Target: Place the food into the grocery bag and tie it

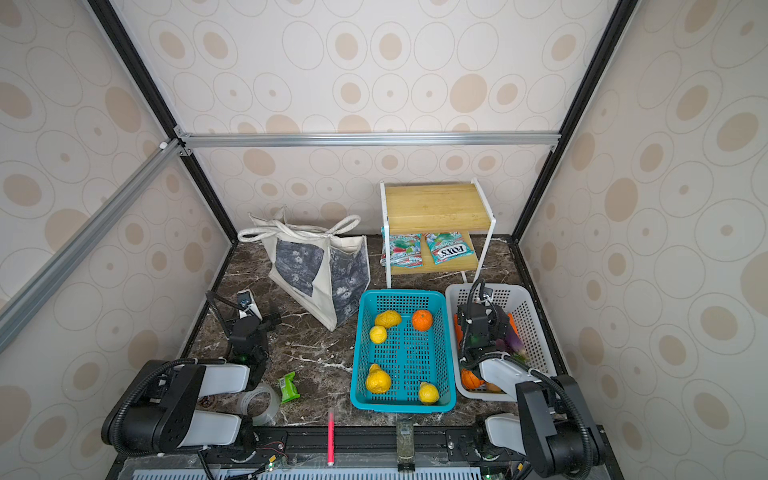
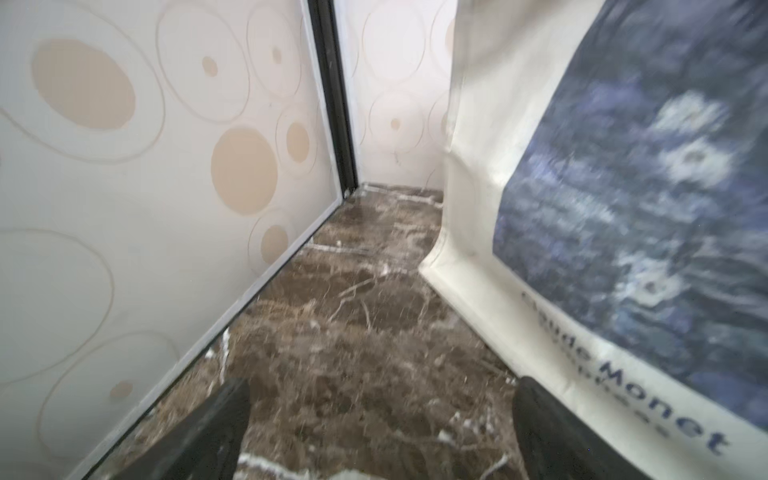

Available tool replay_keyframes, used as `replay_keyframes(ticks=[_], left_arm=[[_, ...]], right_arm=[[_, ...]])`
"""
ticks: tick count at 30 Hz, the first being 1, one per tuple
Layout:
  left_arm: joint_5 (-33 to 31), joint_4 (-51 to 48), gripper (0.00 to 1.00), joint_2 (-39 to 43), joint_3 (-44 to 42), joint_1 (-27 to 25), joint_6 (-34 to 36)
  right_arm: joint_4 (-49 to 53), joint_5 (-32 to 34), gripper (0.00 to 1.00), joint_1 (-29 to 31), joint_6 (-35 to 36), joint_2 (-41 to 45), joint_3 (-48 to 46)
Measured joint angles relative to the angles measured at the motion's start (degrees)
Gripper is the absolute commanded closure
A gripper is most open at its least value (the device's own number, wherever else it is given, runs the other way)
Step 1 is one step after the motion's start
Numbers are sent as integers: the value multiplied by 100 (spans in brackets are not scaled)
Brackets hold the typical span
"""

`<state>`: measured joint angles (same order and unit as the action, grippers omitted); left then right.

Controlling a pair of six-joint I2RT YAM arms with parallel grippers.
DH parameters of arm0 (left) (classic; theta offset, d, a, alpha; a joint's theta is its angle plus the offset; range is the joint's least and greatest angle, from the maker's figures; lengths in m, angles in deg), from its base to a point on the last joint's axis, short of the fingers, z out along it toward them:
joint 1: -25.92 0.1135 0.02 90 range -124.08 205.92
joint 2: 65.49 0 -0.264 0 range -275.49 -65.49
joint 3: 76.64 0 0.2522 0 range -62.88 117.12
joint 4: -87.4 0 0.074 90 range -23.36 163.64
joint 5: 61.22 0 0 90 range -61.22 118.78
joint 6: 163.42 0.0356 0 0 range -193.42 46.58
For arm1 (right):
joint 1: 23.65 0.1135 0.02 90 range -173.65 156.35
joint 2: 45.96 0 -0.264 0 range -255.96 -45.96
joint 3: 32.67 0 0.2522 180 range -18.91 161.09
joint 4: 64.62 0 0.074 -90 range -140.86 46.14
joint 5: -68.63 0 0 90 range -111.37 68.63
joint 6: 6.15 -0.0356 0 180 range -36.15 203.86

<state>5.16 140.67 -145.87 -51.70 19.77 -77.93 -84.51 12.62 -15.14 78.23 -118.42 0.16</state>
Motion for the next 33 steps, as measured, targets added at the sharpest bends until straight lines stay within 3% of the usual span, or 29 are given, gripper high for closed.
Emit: replay_keyframes(ticks=[6, 13, 33], left_arm=[[671, 986, 1, -916, -140, 258, 76], [1082, 1086, 1, -1010, -68, 269, 164], [1440, 997, 1, -1012, 79, 323, 205]], right_arm=[[-1156, -531, 0, -111, 142, -682, -107], [-2127, -1106, 0, -153, 444, -1552, -101], [-1478, -1493, 0, -264, 444, -1646, 339]])
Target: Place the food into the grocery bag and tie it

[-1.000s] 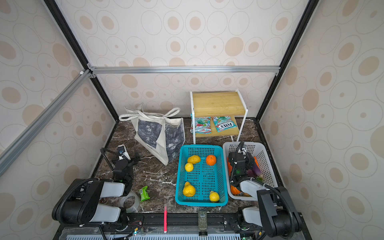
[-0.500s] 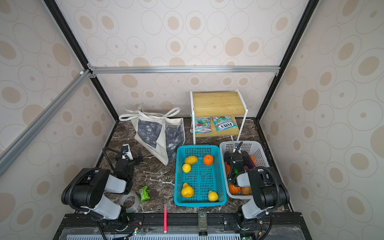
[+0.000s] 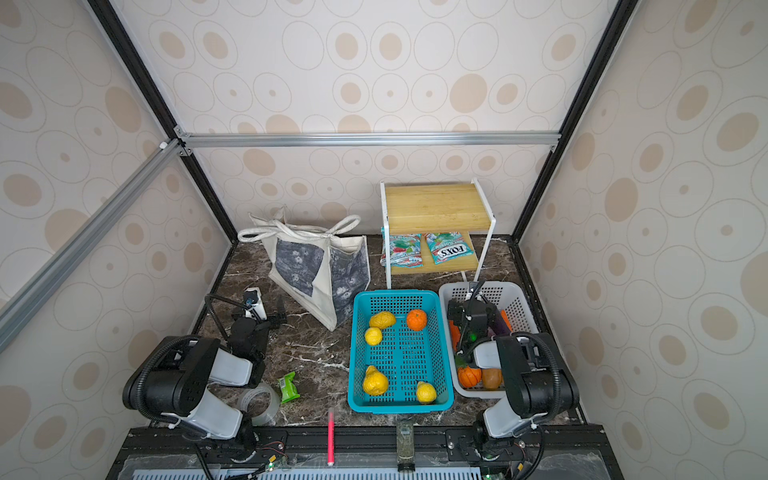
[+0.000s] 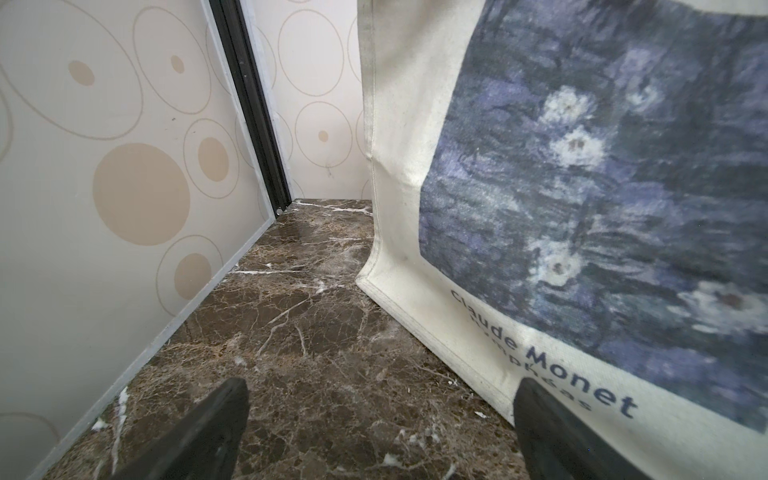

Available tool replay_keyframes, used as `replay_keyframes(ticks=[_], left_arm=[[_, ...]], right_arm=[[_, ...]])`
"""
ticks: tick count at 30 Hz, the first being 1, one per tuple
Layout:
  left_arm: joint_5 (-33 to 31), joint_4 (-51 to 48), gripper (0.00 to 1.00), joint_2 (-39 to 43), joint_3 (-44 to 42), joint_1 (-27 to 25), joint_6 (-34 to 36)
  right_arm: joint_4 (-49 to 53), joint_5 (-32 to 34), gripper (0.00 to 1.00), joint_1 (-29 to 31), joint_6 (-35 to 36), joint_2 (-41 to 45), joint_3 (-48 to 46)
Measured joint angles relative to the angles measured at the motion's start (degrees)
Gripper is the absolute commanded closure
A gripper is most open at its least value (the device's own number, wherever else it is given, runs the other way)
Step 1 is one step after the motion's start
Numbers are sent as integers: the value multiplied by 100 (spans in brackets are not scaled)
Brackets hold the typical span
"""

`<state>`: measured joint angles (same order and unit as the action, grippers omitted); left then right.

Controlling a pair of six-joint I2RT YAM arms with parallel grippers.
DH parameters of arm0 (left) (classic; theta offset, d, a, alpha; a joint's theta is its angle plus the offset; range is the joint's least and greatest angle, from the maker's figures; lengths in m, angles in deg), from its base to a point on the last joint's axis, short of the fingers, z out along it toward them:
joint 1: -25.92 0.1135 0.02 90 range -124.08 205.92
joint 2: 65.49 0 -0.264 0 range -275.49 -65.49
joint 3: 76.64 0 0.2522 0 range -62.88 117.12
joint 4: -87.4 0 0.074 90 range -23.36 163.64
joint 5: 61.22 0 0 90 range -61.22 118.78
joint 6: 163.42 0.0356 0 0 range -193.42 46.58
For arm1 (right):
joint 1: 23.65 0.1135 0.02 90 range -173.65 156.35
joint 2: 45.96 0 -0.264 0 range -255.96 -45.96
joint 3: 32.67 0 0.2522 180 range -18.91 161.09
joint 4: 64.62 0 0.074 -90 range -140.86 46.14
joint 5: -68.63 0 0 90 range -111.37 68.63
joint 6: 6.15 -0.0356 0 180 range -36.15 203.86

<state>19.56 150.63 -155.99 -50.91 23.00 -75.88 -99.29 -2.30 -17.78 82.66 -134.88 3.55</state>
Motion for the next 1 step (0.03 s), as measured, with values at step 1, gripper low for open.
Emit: replay_keyframes(ticks=[1], left_arm=[[7, 0, 1, 0, 0, 4, 0]], right_arm=[[2, 0, 0, 0, 0, 0, 0]])
